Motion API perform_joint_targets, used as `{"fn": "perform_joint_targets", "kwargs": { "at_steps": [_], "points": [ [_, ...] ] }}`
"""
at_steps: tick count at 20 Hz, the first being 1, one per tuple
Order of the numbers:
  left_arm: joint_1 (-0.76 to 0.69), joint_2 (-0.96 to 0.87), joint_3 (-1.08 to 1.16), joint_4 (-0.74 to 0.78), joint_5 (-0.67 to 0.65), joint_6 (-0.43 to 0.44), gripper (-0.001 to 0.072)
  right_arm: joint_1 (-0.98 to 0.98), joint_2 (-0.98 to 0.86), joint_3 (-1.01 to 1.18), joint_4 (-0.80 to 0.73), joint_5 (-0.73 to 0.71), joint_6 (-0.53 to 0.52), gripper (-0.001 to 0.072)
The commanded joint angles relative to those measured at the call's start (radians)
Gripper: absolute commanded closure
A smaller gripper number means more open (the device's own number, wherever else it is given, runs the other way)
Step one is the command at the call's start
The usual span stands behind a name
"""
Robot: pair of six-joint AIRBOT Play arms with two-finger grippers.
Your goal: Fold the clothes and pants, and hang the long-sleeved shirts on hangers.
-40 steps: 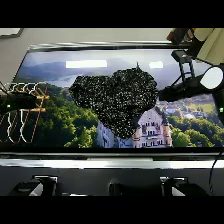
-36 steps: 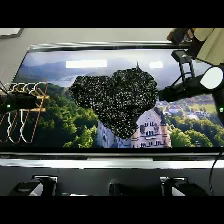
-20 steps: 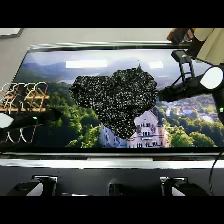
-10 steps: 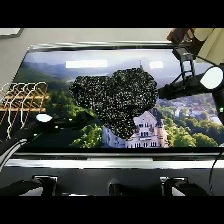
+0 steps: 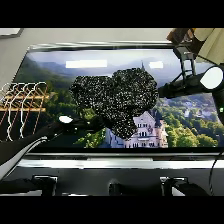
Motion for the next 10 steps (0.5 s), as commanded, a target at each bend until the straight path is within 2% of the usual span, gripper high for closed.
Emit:
{"fn": "perform_joint_targets", "kwargs": {
  "at_steps": [1,2,3,4,5,6,7,10],
  "points": [
    [-0.043,-0.040,0.012,-0.018,0.057,0.003,-0.0013,0.001,0.000,0.000,0.000,-0.003,-0.002,0.0675],
    [-0.048,-0.042,0.012,-0.018,0.074,0.003,0.0049,0.001,0.000,0.000,0.000,-0.003,-0.001,0.0675],
    [-0.050,-0.044,0.012,-0.018,0.089,0.003,0.0223,0.001,0.000,0.000,0.000,-0.003,-0.001,0.0675],
    [-0.049,-0.047,0.012,-0.018,0.099,0.003,0.0327,0.001,0.000,0.000,0.000,-0.002,-0.001,0.0675],
    [-0.049,-0.051,0.012,-0.018,0.106,0.003,0.0358,0.001,0.000,0.000,0.000,-0.002,-0.001,0.0674],
    [-0.049,-0.055,0.012,-0.017,0.106,0.004,0.0472,0.001,0.000,0.000,0.000,-0.002,-0.001,0.0674],
    [-0.048,-0.056,0.011,-0.017,0.105,0.004,0.0686,0.001,0.000,0.000,0.001,-0.002,-0.001,0.0674],
    [-0.026,-0.044,0.011,-0.017,0.071,0.003,0.0679,0.001,0.001,0.000,0.003,0.001,0.027,0.0653]
  ]
}}
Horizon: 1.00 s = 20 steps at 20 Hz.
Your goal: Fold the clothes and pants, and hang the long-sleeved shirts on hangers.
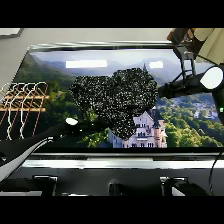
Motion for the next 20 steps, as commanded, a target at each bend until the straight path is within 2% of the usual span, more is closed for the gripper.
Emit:
{"fn": "perform_joint_targets", "kwargs": {
  "at_steps": [1,2,3,6,8,9,10,11,13,15,16,18,20],
  "points": [
    [0.036,0.020,0.000,0.002,-0.050,0.000,0.0680,0.001,0.001,0.000,0.003,0.010,0.044,0.0573],
    [0.065,0.047,-0.005,0.009,-0.084,-0.006,0.0681,0.001,0.001,0.000,0.003,0.026,0.058,0.0462],
    [0.096,0.083,-0.019,0.026,-0.109,-0.027,0.0681,0.001,0.001,0.000,0.002,0.061,0.066,0.0384],
    [0.214,0.278,-0.128,0.193,-0.153,-0.167,0.0682,0.001,0.001,0.000,-0.001,0.220,0.091,0.0386],
    [0.307,0.436,-0.212,0.400,-0.216,-0.336,0.0682,0.001,0.001,-0.001,0.000,0.286,0.091,0.0384],
    [0.359,0.519,-0.244,0.541,-0.272,-0.447,0.0682,0.001,0.005,-0.008,0.004,0.292,0.103,0.0335],
    [0.407,0.594,-0.259,0.689,-0.349,-0.548,0.0682,0.001,0.012,-0.023,0.010,0.282,0.131,0.0235],
    [0.444,0.653,-0.256,0.819,-0.431,-0.610,0.0682,0.001,0.019,-0.047,0.023,0.267,0.161,0.0164],
    [0.505,0.749,-0.254,0.975,-0.549,-0.645,0.0681,0.001,0.028,-0.114,0.058,0.211,0.208,0.0153],
    [0.544,0.798,-0.254,1.026,-0.600,-0.649,0.0682,0.001,0.027,-0.190,0.059,0.093,0.264,0.0152],
    [0.555,0.806,-0.254,1.027,-0.603,-0.655,0.0682,-0.001,0.026,-0.229,0.051,0.006,0.313,0.0093],
    [0.558,0.805,-0.254,1.024,-0.575,-0.675,0.0681,-0.021,0.010,-0.270,0.024,-0.148,0.472,0.0080],
    [0.558,0.805,-0.254,1.021,-0.536,-0.689,0.0681,-0.112,-0.034,-0.270,0.069,-0.222,0.578,0.0080]
  ]
}}
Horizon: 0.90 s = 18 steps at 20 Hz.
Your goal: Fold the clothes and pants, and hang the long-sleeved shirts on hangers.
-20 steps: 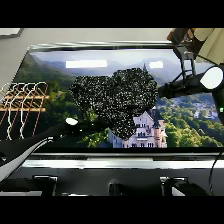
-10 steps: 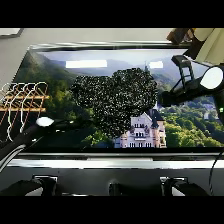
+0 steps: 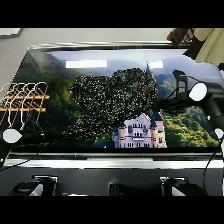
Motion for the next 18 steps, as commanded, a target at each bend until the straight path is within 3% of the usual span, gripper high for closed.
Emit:
{"fn": "perform_joint_targets", "kwargs": {
  "at_steps": [1,5,8,14,15,16,17,18],
  "points": [
    [0.019,0.024,-0.003,0.055,0.029,-0.047,0.0681,-0.126,-0.065,-0.036,0.092,-0.184,0.167,0.0080],
    [0.019,0.016,-0.003,0.054,0.107,-0.047,0.0681,-0.264,-0.247,-0.036,0.430,-0.174,-0.162,0.0040],
    [0.019,0.015,-0.003,0.054,0.143,-0.047,0.0681,-0.243,-0.380,-0.036,0.619,-0.215,-0.330,0.0039],
    [0.019,0.015,-0.003,0.054,0.181,-0.047,0.0681,-0.151,-0.513,-0.036,0.684,-0.306,-0.372,0.0066],
    [0.019,0.015,-0.003,0.050,0.187,-0.047,0.0681,-0.137,-0.516,-0.036,0.682,-0.322,-0.372,0.0122],
    [0.019,0.015,-0.003,0.043,0.195,-0.047,0.0681,-0.128,-0.516,-0.035,0.683,-0.338,-0.377,0.0285],
    [0.019,0.015,-0.002,0.030,0.206,-0.047,0.0681,-0.124,-0.513,-0.029,0.683,-0.338,-0.385,0.0512],
    [0.019,0.015,-0.001,0.019,0.219,-0.047,0.0681,-0.124,-0.497,-0.027,0.683,-0.346,-0.387,0.0567]
  ]
}}
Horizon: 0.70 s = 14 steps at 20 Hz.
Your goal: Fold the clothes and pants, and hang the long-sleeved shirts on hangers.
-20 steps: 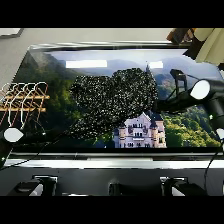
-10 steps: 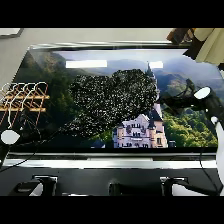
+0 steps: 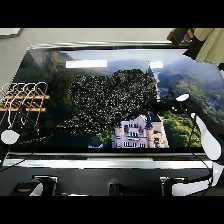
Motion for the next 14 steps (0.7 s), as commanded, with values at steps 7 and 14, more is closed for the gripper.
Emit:
{"fn": "perform_joint_targets", "kwargs": {
  "at_steps": [7,14],
  "points": [
    [0.001,-0.044,0.353,-0.003,0.203,0.019,0.0684,0.019,0.292,0.202,-0.176,0.002,0.194,0.0678],
    [0.002,-0.080,0.947,-0.002,0.288,0.150,0.0682,0.019,0.549,0.781,-0.496,0.116,0.348,0.0678]
  ]
}}
